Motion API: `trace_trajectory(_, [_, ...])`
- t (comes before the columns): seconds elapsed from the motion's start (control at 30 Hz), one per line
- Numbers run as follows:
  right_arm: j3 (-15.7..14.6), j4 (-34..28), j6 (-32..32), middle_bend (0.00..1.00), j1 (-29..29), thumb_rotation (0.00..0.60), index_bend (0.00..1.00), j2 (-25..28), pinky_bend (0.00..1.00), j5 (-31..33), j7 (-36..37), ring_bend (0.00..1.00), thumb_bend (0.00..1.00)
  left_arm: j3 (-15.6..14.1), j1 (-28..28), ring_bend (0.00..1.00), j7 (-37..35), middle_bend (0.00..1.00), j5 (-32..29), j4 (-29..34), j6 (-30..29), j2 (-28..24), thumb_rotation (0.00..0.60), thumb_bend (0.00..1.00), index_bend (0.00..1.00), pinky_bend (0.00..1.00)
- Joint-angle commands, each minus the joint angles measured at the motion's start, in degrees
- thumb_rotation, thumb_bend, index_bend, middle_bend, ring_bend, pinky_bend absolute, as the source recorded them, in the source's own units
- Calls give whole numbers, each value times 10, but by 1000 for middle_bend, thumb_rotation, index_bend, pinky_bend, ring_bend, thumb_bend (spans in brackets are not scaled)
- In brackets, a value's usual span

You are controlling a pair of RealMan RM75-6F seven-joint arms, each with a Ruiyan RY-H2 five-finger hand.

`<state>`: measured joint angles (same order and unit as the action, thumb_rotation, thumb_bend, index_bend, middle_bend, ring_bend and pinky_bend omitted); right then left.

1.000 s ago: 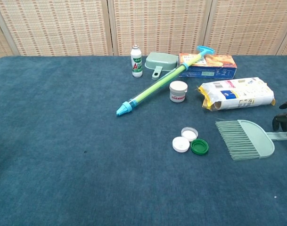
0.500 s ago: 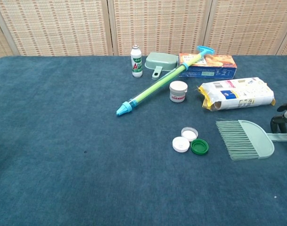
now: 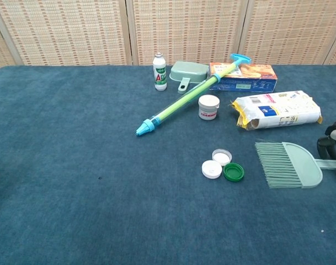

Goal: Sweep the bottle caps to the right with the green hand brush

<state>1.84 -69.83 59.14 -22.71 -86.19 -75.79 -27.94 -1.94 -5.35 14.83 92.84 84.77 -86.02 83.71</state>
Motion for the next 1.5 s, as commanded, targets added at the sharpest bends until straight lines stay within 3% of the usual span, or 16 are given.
trace_trajectory(0.03, [0,-1,2,476,1,600,487,-1,125,3,-3,188,281,0,0,0,0,0,0,0,0,0,600,362,0,96])
trace_trajectory(0.47, [-3,0,-1,535,0,600,563,-7,129,12,-10,238,288,0,0,0,0,0,0,0,0,0,600,362,0,97])
trace_trajectory(0.83, [-1,10,21,742,4,600,818,-15,161,3,2,408,344,0,0,0,0,0,0,0,0,0,600,366,0,98])
trace_trajectory(1.07, [-1,-9,57,812,6,600,912,8,211,-27,-2,475,387,0,0,0,0,0,0,0,0,0,600,365,0,98])
trace_trajectory(1.23, [4,-96,69,847,-12,600,963,83,264,-52,-71,515,398,0,0,0,0,0,0,0,0,0,600,365,0,98])
trace_trajectory(1.37, [7,-129,66,857,-17,600,977,107,284,-51,-97,525,402,0,0,0,0,0,0,0,0,0,600,364,0,99])
trace_trajectory(1.5, [35,-286,67,864,-48,600,993,217,339,-58,-229,533,402,0,0,0,0,0,0,0,0,0,600,365,0,98])
